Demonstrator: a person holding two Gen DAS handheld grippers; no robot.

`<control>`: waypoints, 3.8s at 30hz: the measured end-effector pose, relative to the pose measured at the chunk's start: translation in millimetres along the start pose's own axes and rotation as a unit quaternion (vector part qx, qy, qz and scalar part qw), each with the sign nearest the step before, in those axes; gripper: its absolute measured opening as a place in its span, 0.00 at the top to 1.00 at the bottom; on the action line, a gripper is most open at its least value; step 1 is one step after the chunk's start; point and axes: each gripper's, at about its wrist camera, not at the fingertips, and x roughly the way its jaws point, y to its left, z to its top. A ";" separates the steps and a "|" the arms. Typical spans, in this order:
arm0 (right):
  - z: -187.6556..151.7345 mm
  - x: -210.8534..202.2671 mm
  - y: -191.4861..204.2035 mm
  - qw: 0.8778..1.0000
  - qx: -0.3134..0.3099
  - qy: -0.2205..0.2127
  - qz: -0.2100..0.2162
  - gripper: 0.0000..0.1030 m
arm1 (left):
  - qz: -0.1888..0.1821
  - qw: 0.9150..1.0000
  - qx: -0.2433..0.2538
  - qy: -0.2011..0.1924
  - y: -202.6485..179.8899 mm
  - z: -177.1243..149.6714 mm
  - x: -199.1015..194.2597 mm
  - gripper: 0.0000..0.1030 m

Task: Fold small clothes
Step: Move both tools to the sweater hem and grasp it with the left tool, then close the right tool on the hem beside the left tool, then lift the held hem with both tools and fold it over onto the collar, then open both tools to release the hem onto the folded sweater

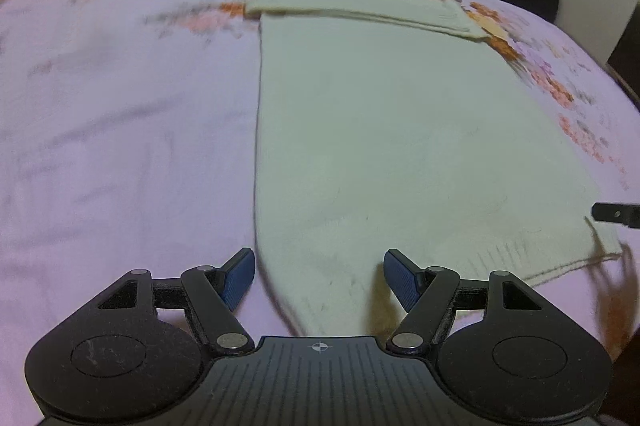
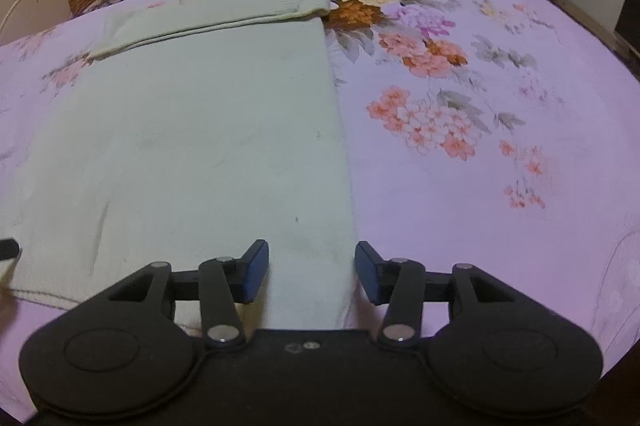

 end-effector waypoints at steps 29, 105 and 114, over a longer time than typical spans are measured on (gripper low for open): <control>-16.0 2.3 -7.9 0.995 0.072 0.048 0.040 0.87 | -0.154 0.980 -0.115 0.045 27.6 -12.1 17.7 0.90; 337.2 226.3 0.6 0.988 0.044 -0.096 0.109 0.52 | -0.027 0.982 -0.130 -0.135 46.1 348.3 223.1 0.14; 311.2 237.4 29.4 0.994 -0.026 -0.067 0.085 0.55 | 0.001 0.993 -0.034 -0.112 22.0 310.6 235.1 0.14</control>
